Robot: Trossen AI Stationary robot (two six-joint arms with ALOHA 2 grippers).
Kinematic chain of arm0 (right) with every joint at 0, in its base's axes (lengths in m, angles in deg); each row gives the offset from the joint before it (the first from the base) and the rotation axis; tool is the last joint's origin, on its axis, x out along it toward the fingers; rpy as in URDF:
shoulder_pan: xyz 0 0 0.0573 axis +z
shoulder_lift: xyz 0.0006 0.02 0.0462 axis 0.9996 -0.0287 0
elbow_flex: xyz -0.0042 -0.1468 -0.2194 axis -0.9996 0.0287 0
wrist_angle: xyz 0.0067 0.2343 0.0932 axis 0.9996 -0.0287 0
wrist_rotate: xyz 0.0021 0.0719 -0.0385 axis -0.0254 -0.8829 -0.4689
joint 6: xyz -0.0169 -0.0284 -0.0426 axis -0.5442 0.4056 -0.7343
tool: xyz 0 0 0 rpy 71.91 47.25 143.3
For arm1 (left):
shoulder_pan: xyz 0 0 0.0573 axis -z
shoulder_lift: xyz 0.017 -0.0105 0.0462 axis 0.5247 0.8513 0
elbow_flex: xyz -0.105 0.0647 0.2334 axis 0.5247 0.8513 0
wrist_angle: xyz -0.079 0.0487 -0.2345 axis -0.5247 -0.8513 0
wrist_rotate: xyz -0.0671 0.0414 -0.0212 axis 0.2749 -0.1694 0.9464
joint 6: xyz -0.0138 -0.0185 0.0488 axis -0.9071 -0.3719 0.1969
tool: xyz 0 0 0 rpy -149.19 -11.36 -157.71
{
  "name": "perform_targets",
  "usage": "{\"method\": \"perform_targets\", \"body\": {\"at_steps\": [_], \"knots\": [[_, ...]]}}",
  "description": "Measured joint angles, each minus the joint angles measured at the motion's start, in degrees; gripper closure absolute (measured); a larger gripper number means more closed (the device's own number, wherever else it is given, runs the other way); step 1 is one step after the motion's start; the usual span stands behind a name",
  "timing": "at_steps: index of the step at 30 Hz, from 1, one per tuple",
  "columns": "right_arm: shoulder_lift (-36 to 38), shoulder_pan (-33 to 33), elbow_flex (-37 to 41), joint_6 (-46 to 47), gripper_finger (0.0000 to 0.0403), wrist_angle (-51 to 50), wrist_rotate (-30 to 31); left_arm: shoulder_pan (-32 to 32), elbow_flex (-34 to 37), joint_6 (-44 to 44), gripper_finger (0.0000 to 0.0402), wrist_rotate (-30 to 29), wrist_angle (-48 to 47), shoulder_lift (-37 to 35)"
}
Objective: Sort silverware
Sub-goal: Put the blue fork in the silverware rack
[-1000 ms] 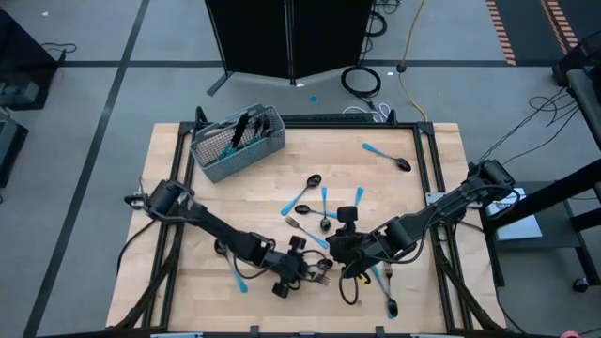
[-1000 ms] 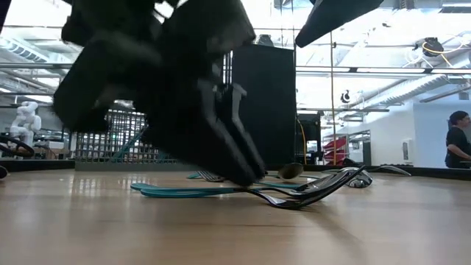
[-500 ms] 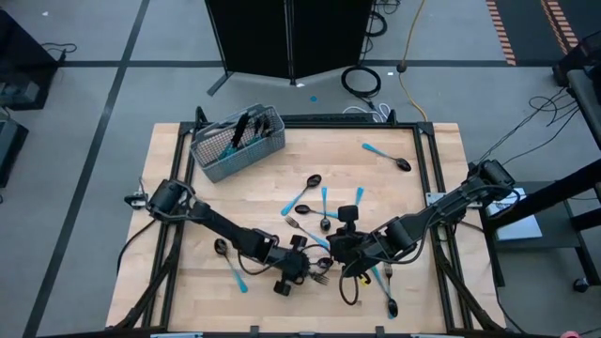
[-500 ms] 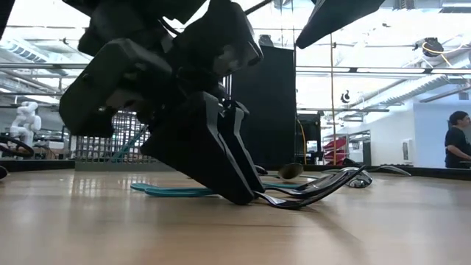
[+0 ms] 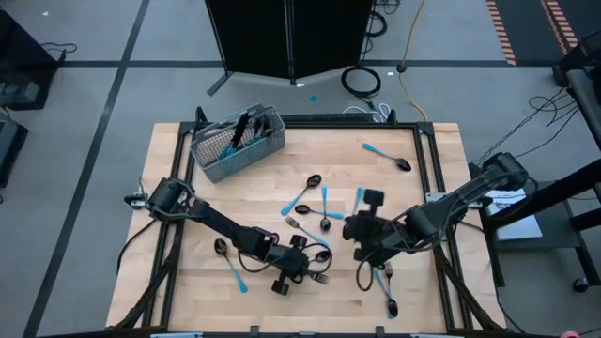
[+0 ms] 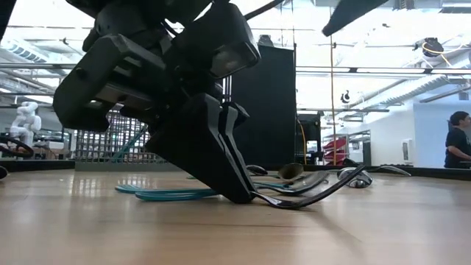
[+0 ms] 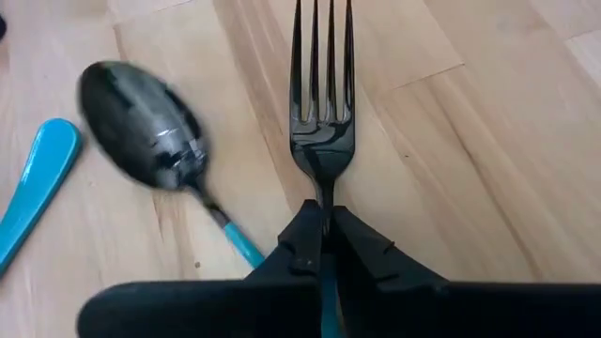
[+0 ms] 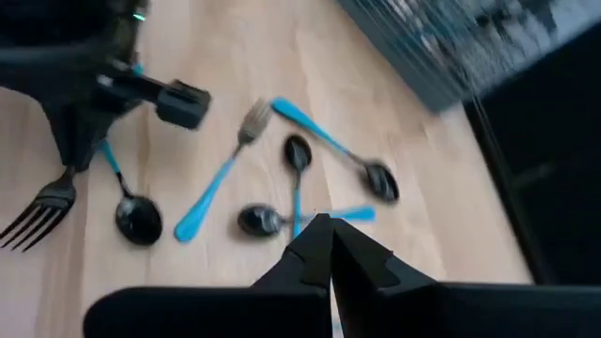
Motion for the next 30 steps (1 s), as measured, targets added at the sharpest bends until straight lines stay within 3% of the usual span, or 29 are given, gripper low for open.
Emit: {"method": "perform_targets", "body": {"at_steps": [5, 9, 19, 24, 28, 30], "knots": [[2.7, 1.2, 0.0, 12.6, 0.0403, -7.9, 0.0, 0.0, 0.3, 2.4, 0.0398, -0.7, 1.2, -1.7], [3.1, 2.9, 0.0, 17.3, 0.0403, -12.1, 1.8, -0.1, 0.7, 5.4, 0.0399, -5.9, -0.8, -6.4], [3.2, 6.5, 0.0, 20.5, 0.0403, -15.3, 7.4, -4.4, 5.8, 8.4, 0.0401, -15.9, -0.9, -29.5], [3.2, 6.4, 0.0, 19.7, 0.0403, -15.0, 7.6, -10.4, 11.8, 9.1, 0.0401, -27.4, 3.4, -43.1], [3.2, 6.3, 0.0, 17.9, 0.0403, -14.5, 8.2, -18.3, 18.8, 10.2, 0.0401, -37.7, 14.4, -52.6], [3.2, 6.3, 0.0, 17.3, 0.0403, -14.1, 9.5, -23.6, 22.6, 10.3, 0.0401, -40.0, 20.5, -55.2]]}}
